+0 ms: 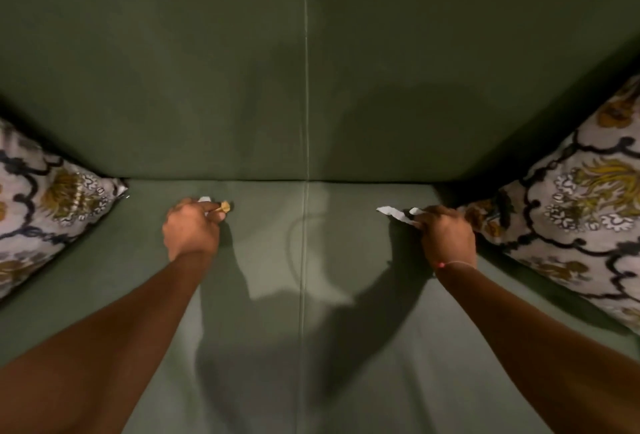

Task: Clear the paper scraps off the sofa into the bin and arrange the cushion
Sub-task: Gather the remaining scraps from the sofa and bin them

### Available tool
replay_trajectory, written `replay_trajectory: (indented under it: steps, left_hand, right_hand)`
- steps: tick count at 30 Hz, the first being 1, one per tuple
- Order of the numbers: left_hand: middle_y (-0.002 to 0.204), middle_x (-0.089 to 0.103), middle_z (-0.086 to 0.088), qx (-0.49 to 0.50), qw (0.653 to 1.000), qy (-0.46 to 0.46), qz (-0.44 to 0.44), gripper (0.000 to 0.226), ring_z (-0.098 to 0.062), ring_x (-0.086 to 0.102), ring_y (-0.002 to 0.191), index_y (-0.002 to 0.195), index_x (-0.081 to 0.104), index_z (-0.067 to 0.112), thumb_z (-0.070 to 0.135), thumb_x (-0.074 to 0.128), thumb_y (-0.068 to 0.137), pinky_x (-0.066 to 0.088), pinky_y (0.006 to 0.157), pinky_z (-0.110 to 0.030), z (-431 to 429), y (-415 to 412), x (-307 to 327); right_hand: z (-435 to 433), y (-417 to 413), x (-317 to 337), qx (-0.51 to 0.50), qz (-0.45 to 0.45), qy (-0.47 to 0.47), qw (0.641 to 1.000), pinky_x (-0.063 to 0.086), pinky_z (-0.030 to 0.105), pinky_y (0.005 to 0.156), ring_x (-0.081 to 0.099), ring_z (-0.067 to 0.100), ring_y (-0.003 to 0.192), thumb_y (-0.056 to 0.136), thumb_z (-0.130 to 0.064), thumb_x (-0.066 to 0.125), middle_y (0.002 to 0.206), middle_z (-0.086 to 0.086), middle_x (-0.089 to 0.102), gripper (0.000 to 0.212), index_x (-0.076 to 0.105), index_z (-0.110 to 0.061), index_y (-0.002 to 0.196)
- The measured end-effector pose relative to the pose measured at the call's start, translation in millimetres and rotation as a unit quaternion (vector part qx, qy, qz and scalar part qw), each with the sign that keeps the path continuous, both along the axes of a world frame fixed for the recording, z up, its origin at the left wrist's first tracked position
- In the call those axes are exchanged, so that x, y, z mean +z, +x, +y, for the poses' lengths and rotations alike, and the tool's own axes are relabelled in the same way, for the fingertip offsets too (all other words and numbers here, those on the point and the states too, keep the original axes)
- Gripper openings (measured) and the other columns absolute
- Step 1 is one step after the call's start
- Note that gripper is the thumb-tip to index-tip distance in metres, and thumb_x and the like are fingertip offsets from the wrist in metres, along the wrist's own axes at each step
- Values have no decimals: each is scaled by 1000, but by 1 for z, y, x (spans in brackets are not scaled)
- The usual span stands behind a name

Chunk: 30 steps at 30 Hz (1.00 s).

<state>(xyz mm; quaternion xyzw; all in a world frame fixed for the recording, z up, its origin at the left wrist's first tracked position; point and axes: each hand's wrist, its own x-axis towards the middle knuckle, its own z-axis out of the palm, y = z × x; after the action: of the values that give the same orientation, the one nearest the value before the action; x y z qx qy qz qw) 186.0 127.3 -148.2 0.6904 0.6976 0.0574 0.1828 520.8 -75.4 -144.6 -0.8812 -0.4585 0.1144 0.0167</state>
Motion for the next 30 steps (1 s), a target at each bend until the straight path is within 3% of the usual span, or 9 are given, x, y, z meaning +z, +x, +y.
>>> replay_trajectory:
  steps: [4, 11, 16, 19, 21, 23, 25, 27, 30]
  left_hand:
    - [103, 72, -23, 33, 996, -37, -71, 23, -46, 63, 99, 100, 75, 19, 27, 71, 79, 50, 83, -43, -26, -14, 9]
    - [90, 77, 0, 120, 953, -136, -243, 34, -15, 68, 86, 102, 74, 25, 27, 77, 68, 48, 76, -25, -78, -119, 27]
    - [74, 75, -12, 185, 950, -97, -231, 18, -25, 70, 72, 83, 76, 16, 28, 75, 68, 50, 68, -33, -123, -242, 36]
    - [47, 59, -1, 237, 937, -125, -226, 22, -21, 57, 51, 59, 65, 19, 38, 67, 71, 46, 58, -35, -159, -331, 36]
    - [50, 59, 2, 276, 937, -116, -181, 28, -22, 57, 55, 54, 63, 22, 34, 68, 79, 41, 57, -30, -182, -395, 39]
    - [59, 64, 1, 340, 915, -119, -181, 26, -19, 61, 59, 60, 64, 28, 30, 64, 85, 41, 58, -25, -199, -453, 40]
    - [68, 67, -2, 399, 886, -148, -186, 18, -22, 65, 66, 70, 69, 27, 29, 63, 86, 49, 63, -27, -211, -502, 37]
    - [78, 71, -9, 433, 874, -157, -154, 21, -33, 66, 80, 80, 75, 19, 36, 63, 84, 49, 73, -33, -224, -553, 19]
    - [80, 74, -13, 480, 844, -188, -150, 42, -33, 68, 78, 82, 73, 15, 54, 60, 77, 58, 75, -42, -240, -616, -26]
  right_hand:
    - [-2, -35, 8, -107, 105, 21, 988, 52, 39, 90, 63, 23, 96, 89, -16, 60, 105, 9, 71, 19, 71, -19, 105]
    - [6, -203, 20, -236, 341, 74, 907, 50, 28, 75, 61, 6, 67, 76, -27, 77, 75, 0, 74, 13, 78, -24, 88]
    - [14, -358, 13, -209, 408, 50, 887, 54, 30, 71, 63, 6, 63, 70, -23, 78, 64, -14, 66, 16, 72, -35, 80]
    - [11, -454, -5, -177, 452, 28, 874, 57, 45, 63, 60, 16, 52, 65, -31, 75, 56, -3, 66, 14, 72, -33, 79]
    - [13, -527, 11, -168, 489, -15, 856, 51, 40, 54, 54, 21, 42, 69, -15, 76, 46, 4, 63, 10, 74, -24, 66]
    - [11, -592, 16, -132, 509, -58, 849, 48, 32, 51, 50, 21, 38, 74, -4, 72, 41, 8, 58, 22, 71, -13, 55]
    - [6, -647, 11, -94, 501, -85, 856, 53, 27, 60, 59, 19, 49, 74, -17, 74, 53, 6, 66, 7, 76, -19, 68]
    - [3, -701, 1, -33, 470, -142, 871, 43, 7, 55, 63, 14, 59, 77, -32, 69, 60, -1, 69, 10, 75, -24, 75]
    - [3, -768, -12, 37, 434, -186, 881, 37, 10, 57, 62, 16, 70, 81, -33, 62, 75, -3, 74, 16, 75, -23, 78]
